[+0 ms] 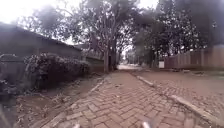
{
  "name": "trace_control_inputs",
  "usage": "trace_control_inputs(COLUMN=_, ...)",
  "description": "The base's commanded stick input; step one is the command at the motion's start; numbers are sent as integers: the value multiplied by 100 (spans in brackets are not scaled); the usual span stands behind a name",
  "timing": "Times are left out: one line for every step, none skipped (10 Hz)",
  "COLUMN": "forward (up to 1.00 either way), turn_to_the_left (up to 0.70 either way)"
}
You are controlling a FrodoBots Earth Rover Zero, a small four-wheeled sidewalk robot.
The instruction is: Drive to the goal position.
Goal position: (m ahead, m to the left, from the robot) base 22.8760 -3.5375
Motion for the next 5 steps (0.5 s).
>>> trace_control_inputs(forward=70, turn_to_the_left=-26)
trace_control_inputs(forward=70, turn_to_the_left=-35)
trace_control_inputs(forward=70, turn_to_the_left=-35)
trace_control_inputs(forward=70, turn_to_the_left=-35)
trace_control_inputs(forward=70, turn_to_the_left=-35)
